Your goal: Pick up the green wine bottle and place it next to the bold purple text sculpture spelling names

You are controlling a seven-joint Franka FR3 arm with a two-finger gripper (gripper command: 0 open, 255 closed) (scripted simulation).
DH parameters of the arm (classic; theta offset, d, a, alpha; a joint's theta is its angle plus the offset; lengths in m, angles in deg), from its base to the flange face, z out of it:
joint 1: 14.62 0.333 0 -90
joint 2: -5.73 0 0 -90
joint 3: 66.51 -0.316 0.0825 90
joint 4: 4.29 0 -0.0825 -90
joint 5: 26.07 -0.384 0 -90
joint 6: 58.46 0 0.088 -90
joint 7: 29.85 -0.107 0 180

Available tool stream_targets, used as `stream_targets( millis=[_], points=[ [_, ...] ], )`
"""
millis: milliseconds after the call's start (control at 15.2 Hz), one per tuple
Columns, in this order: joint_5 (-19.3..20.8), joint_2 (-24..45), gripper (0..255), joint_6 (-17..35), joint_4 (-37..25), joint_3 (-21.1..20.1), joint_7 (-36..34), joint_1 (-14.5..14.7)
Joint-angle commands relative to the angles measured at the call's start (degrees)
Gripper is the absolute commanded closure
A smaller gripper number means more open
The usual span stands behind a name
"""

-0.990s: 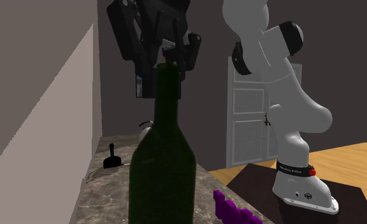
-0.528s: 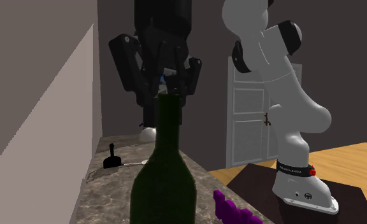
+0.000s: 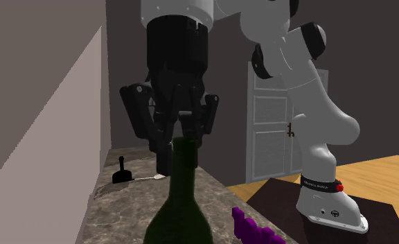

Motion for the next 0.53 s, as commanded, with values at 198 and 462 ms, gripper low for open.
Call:
stream_targets(
  millis=[198,462],
  points=[
    [0.3,0.2,255,3.8,3.7,0.2,-0.4,-0.6],
    [0.4,0.3,255,4.6,4.5,0.3,-0.4,-0.7]
  ],
)
